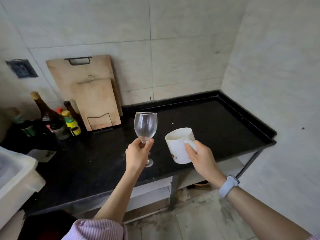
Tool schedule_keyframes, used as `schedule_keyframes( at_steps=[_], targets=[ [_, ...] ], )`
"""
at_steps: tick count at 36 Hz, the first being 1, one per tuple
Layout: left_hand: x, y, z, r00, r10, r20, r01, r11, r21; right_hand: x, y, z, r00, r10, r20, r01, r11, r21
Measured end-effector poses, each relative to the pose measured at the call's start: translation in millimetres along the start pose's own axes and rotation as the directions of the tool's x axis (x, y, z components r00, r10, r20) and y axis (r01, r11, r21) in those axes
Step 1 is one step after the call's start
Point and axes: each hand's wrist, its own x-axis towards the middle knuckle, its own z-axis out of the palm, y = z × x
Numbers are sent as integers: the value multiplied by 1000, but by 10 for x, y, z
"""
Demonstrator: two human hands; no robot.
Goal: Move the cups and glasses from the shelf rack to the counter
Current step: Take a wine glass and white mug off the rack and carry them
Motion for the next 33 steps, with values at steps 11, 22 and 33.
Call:
schedule_keyframes(
  at_steps=[11, 22, 33],
  targets=[
    [1420, -393, 848, 984, -167, 67, 160, 982, 96, 1468, 855, 219, 983, 168, 71, -167, 986, -25],
    [3133, -827, 1724, 959, -283, 28, 273, 945, 182, 3268, 1770, 669, 969, 163, 188, -173, 984, 36],
    [4338, -1305, 2312, 978, -201, -53, 208, 960, 187, 4359, 2376, 1296, 986, 68, 153, -91, 984, 150]
  ],
)
